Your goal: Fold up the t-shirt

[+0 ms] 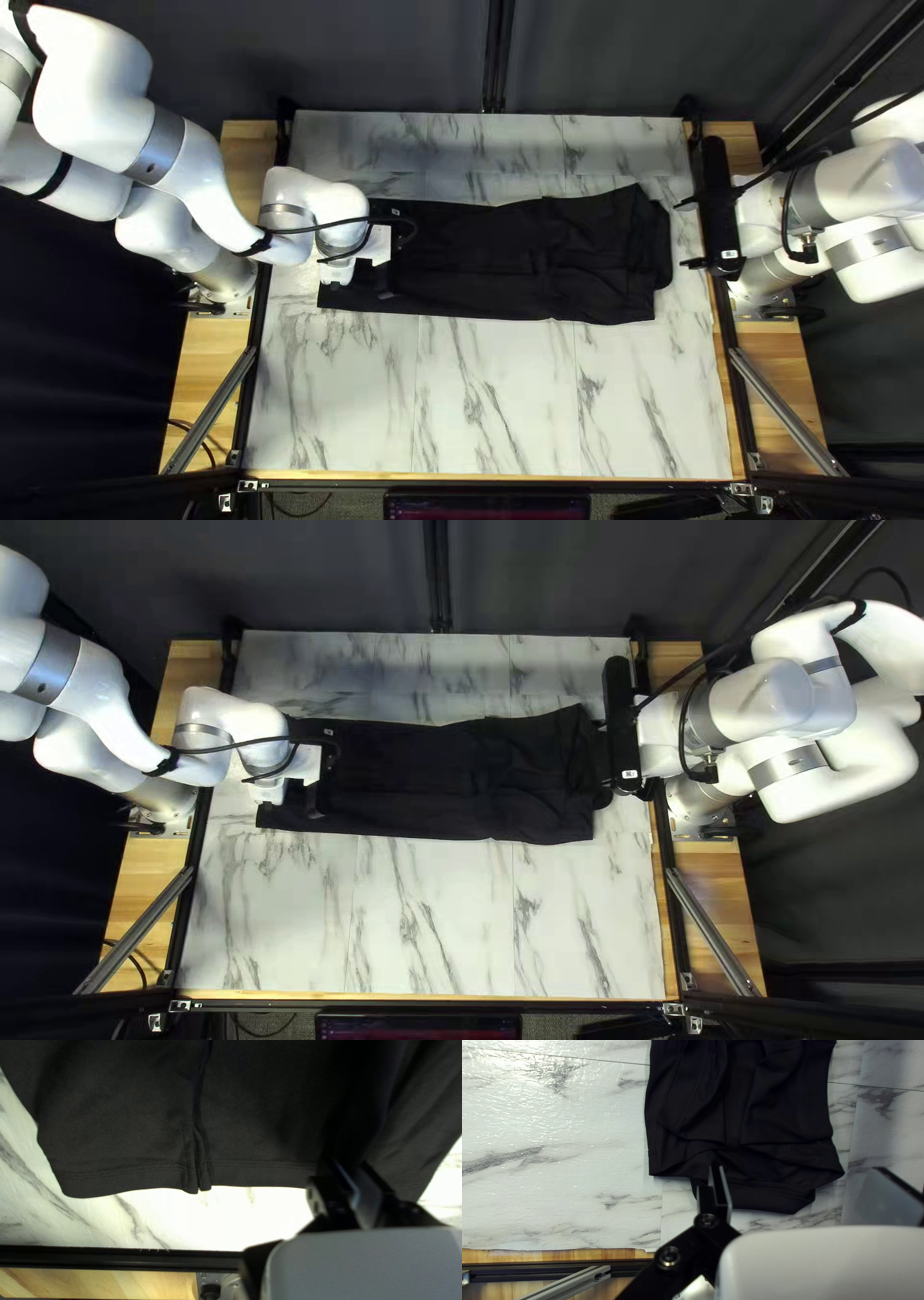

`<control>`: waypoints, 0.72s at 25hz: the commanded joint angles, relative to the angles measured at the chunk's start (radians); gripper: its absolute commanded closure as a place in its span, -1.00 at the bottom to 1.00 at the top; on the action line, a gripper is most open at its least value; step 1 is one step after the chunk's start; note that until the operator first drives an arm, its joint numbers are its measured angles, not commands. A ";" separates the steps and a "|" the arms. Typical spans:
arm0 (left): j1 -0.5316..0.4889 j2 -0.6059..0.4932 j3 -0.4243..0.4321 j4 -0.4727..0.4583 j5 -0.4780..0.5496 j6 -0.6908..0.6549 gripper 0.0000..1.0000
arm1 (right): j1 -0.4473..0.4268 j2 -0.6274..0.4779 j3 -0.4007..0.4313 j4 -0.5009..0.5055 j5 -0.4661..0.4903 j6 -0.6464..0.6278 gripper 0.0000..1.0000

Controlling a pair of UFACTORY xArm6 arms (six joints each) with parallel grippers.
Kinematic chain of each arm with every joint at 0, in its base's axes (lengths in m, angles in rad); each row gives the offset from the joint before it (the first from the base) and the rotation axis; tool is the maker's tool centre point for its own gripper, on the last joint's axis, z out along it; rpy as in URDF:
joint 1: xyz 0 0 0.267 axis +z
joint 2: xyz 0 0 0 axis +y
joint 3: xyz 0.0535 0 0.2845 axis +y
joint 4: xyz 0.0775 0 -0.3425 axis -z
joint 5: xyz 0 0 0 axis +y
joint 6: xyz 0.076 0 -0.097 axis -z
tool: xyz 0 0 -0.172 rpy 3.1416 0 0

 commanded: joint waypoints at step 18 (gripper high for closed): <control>0.022 0.201 -0.132 0.346 -0.153 -0.387 -1.00 | 0.000 0.000 0.000 0.000 0.000 0.000 -1.00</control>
